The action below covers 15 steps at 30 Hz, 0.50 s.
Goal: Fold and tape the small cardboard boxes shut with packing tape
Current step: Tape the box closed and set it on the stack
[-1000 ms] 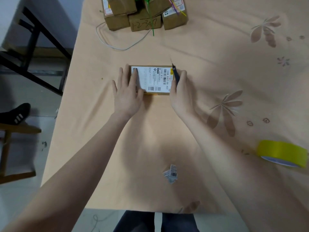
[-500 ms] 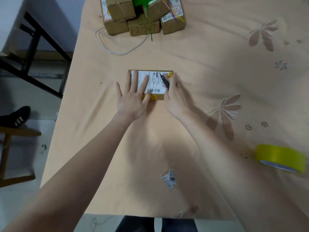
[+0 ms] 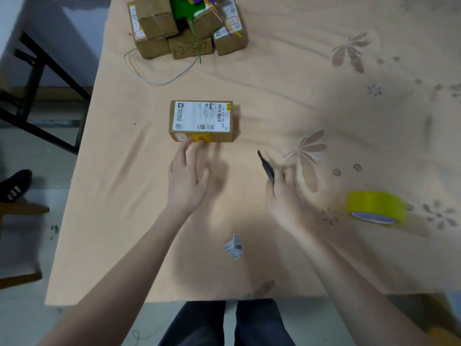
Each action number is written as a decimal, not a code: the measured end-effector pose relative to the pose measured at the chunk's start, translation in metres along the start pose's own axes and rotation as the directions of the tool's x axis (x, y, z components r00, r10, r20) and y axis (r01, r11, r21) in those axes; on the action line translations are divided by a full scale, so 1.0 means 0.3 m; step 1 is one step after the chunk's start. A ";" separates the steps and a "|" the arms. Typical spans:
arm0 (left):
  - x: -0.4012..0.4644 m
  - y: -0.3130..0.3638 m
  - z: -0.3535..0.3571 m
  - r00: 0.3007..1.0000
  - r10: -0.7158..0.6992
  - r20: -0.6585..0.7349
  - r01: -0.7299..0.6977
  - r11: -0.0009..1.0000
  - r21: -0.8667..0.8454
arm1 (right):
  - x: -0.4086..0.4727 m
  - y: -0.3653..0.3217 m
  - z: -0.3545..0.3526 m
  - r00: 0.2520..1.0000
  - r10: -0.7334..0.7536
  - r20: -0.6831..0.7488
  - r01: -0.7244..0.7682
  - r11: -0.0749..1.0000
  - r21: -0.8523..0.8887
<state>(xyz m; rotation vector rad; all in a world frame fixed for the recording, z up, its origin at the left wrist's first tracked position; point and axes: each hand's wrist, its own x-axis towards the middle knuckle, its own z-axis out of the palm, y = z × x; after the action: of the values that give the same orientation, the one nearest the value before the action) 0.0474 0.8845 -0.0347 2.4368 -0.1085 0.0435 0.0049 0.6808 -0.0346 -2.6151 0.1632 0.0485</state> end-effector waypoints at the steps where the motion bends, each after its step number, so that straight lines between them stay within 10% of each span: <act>1: -0.058 0.001 0.015 0.997 -0.014 0.070 0.015 1.000 -0.006 | -0.051 0.026 0.016 0.999 0.025 0.031 -0.023 0.998 -0.052; 15: -0.226 0.102 0.081 0.963 0.066 0.261 -0.090 0.993 0.082 | -0.193 0.112 0.029 0.996 0.094 0.011 -0.091 0.981 -0.169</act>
<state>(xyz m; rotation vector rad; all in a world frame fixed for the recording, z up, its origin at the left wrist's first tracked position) -0.0228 0.8500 -0.0374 2.5198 -0.3255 -0.2400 -0.0568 0.6625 -0.0549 -2.7729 0.2854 0.1239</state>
